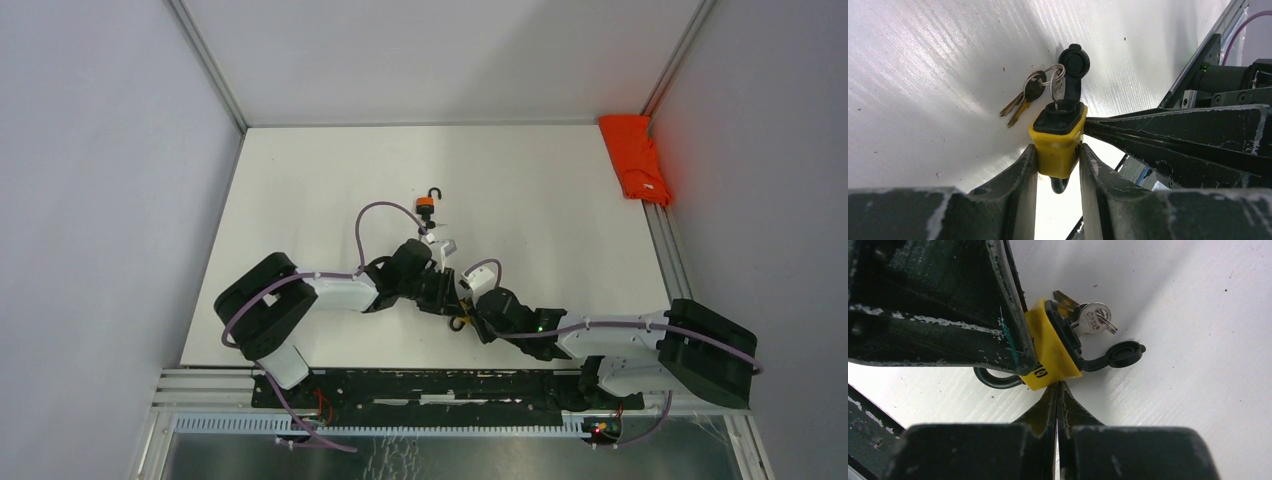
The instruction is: Unlock with the key
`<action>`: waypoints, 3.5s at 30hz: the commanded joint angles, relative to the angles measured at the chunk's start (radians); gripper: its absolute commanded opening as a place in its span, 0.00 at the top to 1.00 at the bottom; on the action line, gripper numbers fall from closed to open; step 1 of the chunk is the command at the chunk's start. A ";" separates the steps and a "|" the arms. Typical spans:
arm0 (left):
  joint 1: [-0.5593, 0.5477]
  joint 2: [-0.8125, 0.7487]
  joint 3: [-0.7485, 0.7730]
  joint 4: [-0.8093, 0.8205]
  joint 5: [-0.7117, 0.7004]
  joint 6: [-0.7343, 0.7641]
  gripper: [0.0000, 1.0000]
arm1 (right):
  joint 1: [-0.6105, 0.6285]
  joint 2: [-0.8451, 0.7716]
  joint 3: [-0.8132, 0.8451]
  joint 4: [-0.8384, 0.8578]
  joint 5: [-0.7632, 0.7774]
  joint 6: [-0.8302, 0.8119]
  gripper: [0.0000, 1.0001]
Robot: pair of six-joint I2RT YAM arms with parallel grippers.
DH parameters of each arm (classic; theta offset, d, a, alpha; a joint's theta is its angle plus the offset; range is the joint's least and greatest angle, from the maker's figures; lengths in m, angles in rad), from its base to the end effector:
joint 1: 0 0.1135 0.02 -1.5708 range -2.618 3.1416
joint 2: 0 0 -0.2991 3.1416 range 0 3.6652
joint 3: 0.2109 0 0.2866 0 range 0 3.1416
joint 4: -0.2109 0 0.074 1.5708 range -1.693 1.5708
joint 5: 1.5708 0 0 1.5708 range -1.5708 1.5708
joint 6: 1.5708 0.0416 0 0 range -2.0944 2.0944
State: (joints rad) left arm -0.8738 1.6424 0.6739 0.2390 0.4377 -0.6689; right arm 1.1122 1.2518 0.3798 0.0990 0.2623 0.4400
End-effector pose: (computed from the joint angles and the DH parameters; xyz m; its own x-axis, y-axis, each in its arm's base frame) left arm 0.2002 -0.2666 0.1405 -0.8921 0.1906 -0.4097 0.4387 0.5829 -0.6839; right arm 0.1133 0.2052 0.1418 -0.6136 -0.3135 -0.7248 -0.5775 0.8041 0.1411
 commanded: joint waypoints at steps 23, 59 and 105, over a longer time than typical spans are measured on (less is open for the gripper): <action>-0.214 0.071 0.191 -0.110 0.249 0.023 0.71 | 0.006 -0.015 -0.017 0.268 -0.139 0.044 1.00; -0.374 0.022 0.326 -0.564 -0.551 0.114 0.58 | 0.006 -0.179 -0.018 0.199 -0.119 0.053 0.96; -0.380 -0.540 0.705 -1.105 -0.027 0.753 0.98 | 0.006 -0.777 0.368 -0.132 -0.220 -0.272 0.83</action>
State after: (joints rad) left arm -1.2522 1.0977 1.3346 -0.7696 0.3252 -0.0113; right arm 1.1126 0.4831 0.6373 -0.1604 0.1509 0.2543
